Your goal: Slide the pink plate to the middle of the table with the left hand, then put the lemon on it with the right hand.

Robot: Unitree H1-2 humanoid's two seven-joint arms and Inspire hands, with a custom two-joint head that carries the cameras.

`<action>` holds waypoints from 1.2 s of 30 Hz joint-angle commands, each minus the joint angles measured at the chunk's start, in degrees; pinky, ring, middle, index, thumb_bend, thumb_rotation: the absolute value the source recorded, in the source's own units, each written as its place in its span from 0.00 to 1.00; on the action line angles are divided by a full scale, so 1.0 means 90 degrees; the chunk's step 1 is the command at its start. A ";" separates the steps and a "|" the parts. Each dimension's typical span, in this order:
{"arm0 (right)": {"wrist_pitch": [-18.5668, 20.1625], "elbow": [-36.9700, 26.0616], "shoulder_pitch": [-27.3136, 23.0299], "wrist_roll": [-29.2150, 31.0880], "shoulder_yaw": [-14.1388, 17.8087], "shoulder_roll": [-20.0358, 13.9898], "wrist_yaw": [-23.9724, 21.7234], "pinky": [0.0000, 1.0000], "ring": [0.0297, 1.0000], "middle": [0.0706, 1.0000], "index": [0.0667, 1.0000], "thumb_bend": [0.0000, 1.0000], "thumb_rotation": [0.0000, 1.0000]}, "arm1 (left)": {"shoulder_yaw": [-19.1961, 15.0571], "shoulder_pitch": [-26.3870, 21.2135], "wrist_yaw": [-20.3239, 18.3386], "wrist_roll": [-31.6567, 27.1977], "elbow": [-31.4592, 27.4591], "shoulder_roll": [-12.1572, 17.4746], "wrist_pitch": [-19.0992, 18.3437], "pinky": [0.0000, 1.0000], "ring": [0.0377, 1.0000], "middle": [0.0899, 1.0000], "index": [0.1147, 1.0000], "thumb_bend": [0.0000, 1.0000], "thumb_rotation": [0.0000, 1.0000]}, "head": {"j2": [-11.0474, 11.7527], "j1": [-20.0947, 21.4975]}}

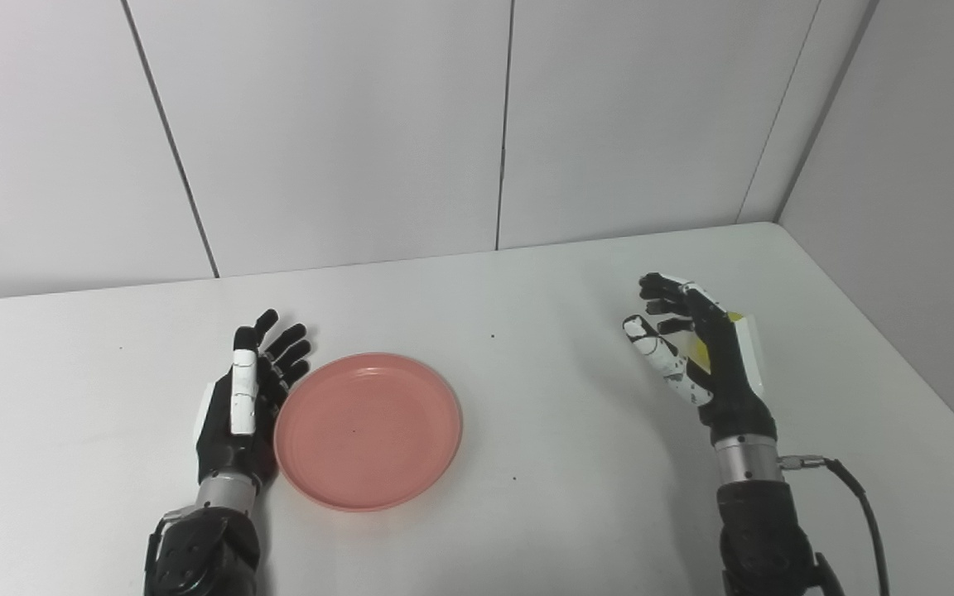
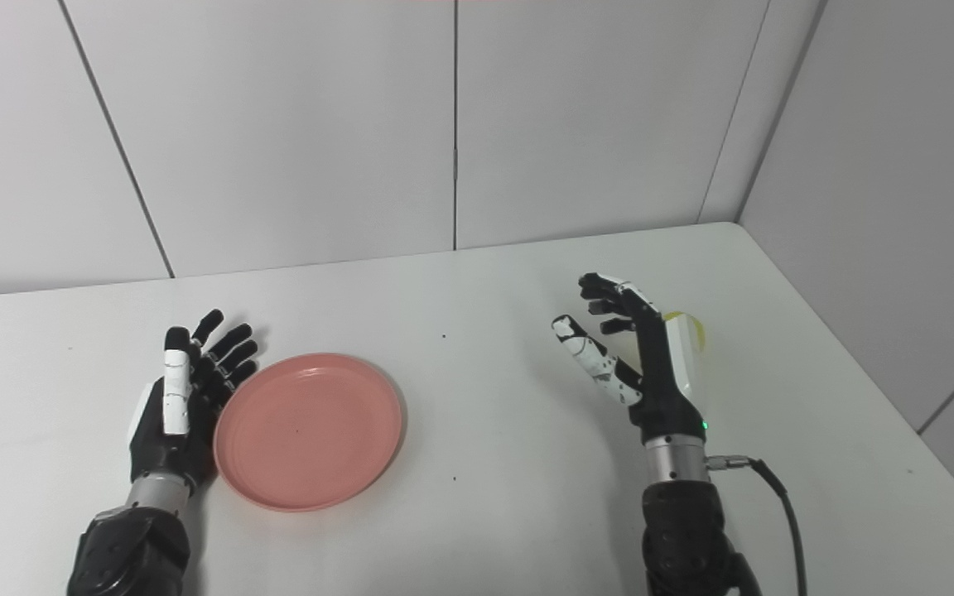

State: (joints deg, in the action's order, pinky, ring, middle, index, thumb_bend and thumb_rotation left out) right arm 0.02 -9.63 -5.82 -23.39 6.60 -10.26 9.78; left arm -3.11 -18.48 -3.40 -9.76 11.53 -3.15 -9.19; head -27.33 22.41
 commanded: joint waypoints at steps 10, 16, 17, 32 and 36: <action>-0.0386 0.0159 -0.0582 -0.1295 -0.0111 -0.0947 0.0423 0.55 0.63 0.66 0.66 0.81 0.81 | -0.0043 0.0203 0.0030 -0.0091 0.0244 -0.0010 -0.0440 0.88 0.84 0.82 0.89 0.88 0.89 | -0.0012 -0.0047; -0.0659 0.0629 -0.0825 -0.2365 -0.0302 -0.1694 0.0921 0.55 0.63 0.66 0.65 0.80 0.78 | -0.0034 0.0211 0.0012 -0.0063 0.0250 0.0035 -0.0429 0.87 0.84 0.83 0.90 0.88 0.90 | -0.0023 -0.0063; -0.0645 0.0664 -0.0853 -0.2460 -0.0318 -0.1768 0.0954 0.55 0.62 0.66 0.65 0.81 0.78 | -0.0040 0.0213 0.0006 -0.0079 0.0244 0.0033 -0.0440 0.87 0.85 0.83 0.90 0.88 0.89 | -0.0023 -0.0063; -0.0209 0.1061 -0.1175 -0.3163 -0.0445 -0.2344 0.0728 0.61 0.67 0.69 0.66 0.85 0.74 | -0.0040 0.0209 -0.0004 -0.0079 0.0286 0.0021 -0.0469 0.87 0.84 0.83 0.90 0.87 0.88 | -0.0015 -0.0088; -0.0136 0.1337 -0.1225 -0.3125 -0.0431 -0.2419 0.0669 0.57 0.68 0.70 0.66 0.86 0.72 | -0.0039 0.0202 0.0000 -0.0069 0.0329 0.0027 -0.0438 0.87 0.84 0.82 0.89 0.88 0.88 | -0.0015 -0.0114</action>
State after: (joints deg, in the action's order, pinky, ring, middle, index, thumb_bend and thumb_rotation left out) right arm -2.36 2.57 -14.74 -51.76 2.10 -30.27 15.39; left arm -3.52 -18.50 -3.90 -10.30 11.65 -2.90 -9.33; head -27.42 21.62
